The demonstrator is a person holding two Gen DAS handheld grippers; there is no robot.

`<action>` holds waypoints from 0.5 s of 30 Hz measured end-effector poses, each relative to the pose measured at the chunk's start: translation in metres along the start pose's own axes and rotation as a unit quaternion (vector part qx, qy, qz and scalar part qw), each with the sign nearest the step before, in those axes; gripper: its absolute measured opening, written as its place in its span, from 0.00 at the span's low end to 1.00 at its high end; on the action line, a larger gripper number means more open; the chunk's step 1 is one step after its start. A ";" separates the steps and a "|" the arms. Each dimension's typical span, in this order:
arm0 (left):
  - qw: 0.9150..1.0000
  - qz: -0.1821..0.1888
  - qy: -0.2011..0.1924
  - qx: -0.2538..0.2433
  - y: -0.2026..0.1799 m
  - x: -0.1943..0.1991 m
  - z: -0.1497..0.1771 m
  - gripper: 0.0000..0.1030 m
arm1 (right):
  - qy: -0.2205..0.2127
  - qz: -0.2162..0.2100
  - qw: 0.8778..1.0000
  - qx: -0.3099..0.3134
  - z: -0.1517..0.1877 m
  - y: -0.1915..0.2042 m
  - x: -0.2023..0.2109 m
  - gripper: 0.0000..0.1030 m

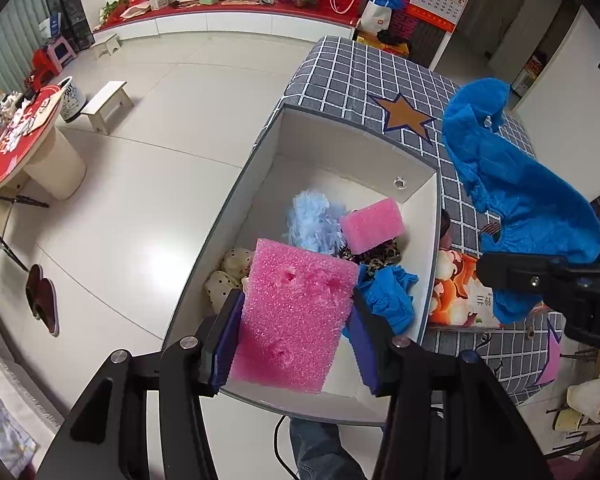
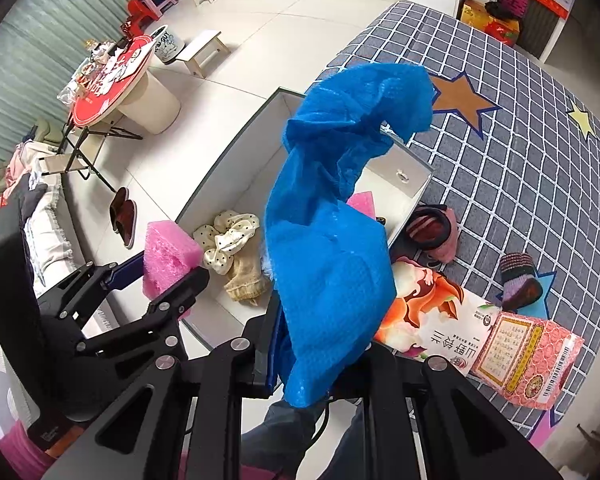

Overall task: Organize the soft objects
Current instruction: 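Open the left tool to drop the foam block while the right holds the cloth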

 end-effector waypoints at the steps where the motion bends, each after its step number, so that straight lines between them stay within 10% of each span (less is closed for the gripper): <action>1: 1.000 -0.001 0.002 0.000 0.000 -0.001 0.000 0.53 | 0.000 0.000 1.000 0.000 0.000 0.001 -0.001 0.17; 15: 1.000 -0.011 0.008 -0.002 0.003 -0.007 -0.002 0.53 | -0.006 0.004 1.000 0.017 -0.014 0.005 -0.004 0.17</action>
Point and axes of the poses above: each gripper's, at about its wrist camera, not at the fingertips, and x roughly against the way its jaws point, y to its left, z to its underside, the point moved 6 cm from there along -x, roughly the way its jaws point, and after that the axes turned 8 degrees about z, right-handed, at the moved point
